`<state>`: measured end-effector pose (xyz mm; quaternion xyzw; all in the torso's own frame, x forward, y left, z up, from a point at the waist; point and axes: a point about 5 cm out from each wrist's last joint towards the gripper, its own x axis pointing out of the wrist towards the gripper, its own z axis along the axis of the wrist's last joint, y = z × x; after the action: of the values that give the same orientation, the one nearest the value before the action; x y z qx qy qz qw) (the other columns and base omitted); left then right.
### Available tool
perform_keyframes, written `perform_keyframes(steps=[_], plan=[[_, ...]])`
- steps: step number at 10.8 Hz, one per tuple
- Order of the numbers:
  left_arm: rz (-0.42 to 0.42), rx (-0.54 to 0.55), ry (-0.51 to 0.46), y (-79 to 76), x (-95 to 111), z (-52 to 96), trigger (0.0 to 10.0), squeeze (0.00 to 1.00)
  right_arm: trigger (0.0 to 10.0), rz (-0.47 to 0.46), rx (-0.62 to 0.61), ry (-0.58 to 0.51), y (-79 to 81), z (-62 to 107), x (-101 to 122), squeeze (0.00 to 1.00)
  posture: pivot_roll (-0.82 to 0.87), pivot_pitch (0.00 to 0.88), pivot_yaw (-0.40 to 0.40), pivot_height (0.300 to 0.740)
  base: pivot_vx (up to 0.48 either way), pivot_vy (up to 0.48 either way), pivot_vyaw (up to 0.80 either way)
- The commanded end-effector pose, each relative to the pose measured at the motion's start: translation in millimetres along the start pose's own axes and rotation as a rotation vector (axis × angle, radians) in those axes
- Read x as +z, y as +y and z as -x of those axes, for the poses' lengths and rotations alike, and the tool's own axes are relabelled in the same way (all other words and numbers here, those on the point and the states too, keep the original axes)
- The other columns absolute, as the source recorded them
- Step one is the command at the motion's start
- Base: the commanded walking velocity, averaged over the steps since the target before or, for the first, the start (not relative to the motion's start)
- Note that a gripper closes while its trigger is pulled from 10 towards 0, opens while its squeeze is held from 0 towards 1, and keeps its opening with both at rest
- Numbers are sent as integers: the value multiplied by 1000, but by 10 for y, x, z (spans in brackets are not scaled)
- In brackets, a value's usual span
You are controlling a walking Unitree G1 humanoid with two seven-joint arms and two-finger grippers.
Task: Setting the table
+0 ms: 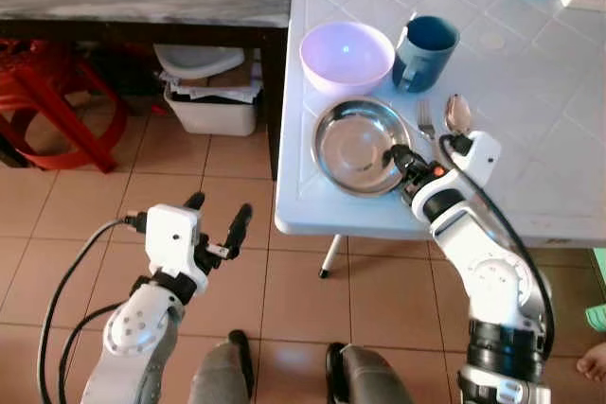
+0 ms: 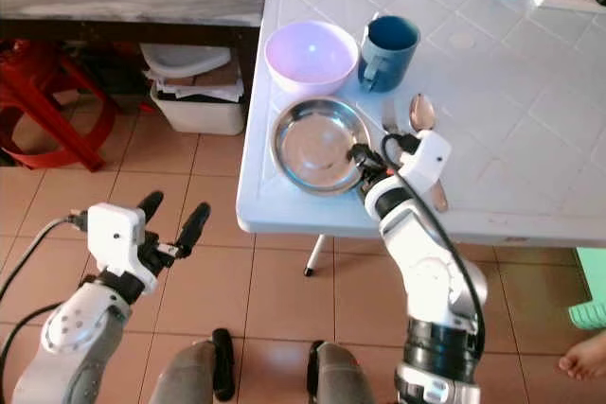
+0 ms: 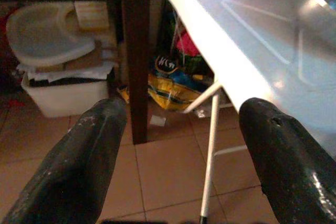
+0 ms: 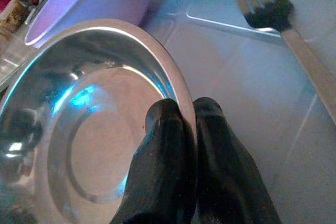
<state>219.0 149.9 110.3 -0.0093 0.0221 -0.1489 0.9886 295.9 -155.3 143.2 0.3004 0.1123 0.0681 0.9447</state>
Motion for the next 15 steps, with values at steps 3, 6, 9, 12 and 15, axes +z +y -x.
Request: perform_keyframes(steps=[3, 6, 9, 12, 15], plan=[[18, 193, 12, 219, -131, -89, 10000, 0, 0, 84, -109, 204, -244, 41, -518, 0, -32, 200, 3, 740, 0, 480, 0], [7, 148, -38, 109, -67, -251, 10000, 0, 0, 170, -52, 145, -148, 29, -551, 0, -19, 177, 0, 740, 0, 480, 0], [-14, 177, -92, 140, 3, -359, 10000, 0, 0, 265, 35, 27, 47, -26, -473, 0, -18, 163, 7, 740, 0, 474, 0], [49, 197, -94, 86, -40, -369, 10000, 0, 0, 311, 25, -61, 8, -21, -362, 0, -25, 150, 4, 740, 184, 404, 0], [43, 176, -123, 44, 27, -450, 10000, 0, 0, 416, 72, -202, 159, -35, -158, 0, -32, 154, 9, 740, 406, 187, 0]])
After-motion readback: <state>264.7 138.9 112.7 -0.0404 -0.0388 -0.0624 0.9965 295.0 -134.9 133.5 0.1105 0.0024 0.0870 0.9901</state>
